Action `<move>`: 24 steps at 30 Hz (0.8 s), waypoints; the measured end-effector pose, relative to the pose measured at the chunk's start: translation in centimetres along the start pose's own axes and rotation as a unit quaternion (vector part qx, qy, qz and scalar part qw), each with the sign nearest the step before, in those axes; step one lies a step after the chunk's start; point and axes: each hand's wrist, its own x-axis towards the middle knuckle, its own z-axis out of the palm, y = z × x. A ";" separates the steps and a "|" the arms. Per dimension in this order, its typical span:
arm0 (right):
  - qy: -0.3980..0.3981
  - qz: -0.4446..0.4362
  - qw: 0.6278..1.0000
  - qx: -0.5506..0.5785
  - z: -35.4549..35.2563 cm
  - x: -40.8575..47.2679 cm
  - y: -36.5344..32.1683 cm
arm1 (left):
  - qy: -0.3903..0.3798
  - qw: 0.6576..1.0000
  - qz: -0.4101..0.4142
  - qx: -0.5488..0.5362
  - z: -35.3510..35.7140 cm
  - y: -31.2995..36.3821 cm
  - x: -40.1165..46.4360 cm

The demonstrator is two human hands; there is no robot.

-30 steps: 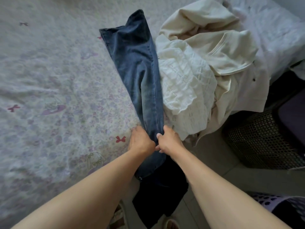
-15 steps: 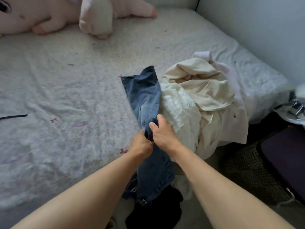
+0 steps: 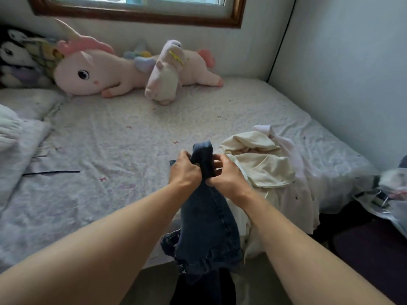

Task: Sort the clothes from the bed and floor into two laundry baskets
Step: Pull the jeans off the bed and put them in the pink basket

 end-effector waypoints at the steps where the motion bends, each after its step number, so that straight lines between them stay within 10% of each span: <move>1: -0.010 0.005 1.000 0.002 -0.5 -0.4 -0.4 | 0.011 1.000 0.004 -0.003 -0.6 0.9 -0.3; 14: 0.054 0.019 0.994 -0.098 -3.4 -8.3 -5.9 | 0.029 0.993 0.055 -0.096 -7.1 8.6 -4.9; 24: 0.239 0.019 0.970 -0.030 -6.1 -16.4 -11.5 | -0.116 0.974 0.119 -0.152 -11.1 10.0 -11.7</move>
